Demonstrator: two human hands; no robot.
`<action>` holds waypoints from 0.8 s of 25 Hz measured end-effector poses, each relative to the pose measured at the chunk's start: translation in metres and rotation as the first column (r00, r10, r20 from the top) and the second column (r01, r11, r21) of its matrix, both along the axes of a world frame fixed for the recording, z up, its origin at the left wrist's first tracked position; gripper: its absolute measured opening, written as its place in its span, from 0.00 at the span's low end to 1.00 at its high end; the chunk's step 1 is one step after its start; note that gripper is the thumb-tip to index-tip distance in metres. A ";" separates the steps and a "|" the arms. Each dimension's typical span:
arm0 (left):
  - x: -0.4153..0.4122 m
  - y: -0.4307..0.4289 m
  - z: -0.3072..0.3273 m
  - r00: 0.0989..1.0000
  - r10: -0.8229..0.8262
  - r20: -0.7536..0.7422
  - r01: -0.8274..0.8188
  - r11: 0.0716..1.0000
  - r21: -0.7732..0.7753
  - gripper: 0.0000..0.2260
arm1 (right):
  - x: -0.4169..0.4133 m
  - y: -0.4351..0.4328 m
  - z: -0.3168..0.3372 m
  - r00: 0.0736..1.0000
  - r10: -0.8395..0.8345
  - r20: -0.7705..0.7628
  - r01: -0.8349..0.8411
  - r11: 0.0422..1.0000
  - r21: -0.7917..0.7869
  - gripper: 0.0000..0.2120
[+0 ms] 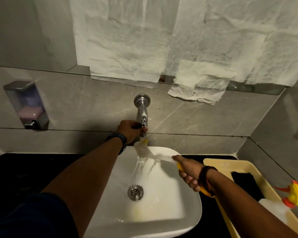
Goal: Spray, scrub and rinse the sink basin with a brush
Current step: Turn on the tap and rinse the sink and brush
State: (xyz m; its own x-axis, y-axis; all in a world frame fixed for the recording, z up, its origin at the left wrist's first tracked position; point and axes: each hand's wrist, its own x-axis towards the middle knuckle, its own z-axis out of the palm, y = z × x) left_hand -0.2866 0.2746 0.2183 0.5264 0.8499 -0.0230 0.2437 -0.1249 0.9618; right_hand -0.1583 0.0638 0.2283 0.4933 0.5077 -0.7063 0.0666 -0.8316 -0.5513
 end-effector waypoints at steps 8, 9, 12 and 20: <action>0.011 -0.013 0.008 0.939 0.245 -0.239 -0.180 0.947 0.266 0.17 | -0.007 -0.010 -0.012 0.470 0.287 0.835 -0.413 0.907 -0.080 0.31; 0.013 -0.015 0.009 0.919 0.280 -0.279 -0.183 0.927 0.328 0.19 | -0.006 -0.011 -0.013 0.336 0.300 0.893 -0.449 0.884 -0.128 0.32; 0.016 -0.014 0.007 0.892 0.342 -0.295 -0.097 0.784 0.613 0.27 | -0.001 -0.017 -0.008 0.037 0.342 0.939 -0.508 0.815 -0.277 0.32; 0.014 -0.001 -0.015 0.888 0.196 -0.415 0.284 0.475 0.833 0.32 | 0.020 -0.023 0.000 -0.052 0.341 0.938 -0.515 0.796 -0.318 0.33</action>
State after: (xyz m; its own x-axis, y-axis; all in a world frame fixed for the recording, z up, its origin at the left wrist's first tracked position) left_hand -0.2721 0.2731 0.2036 0.7008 0.5270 0.4808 0.5280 -0.8364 0.1472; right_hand -0.1387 0.0404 0.2285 0.3176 0.9255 0.2066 0.8963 -0.3641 0.2531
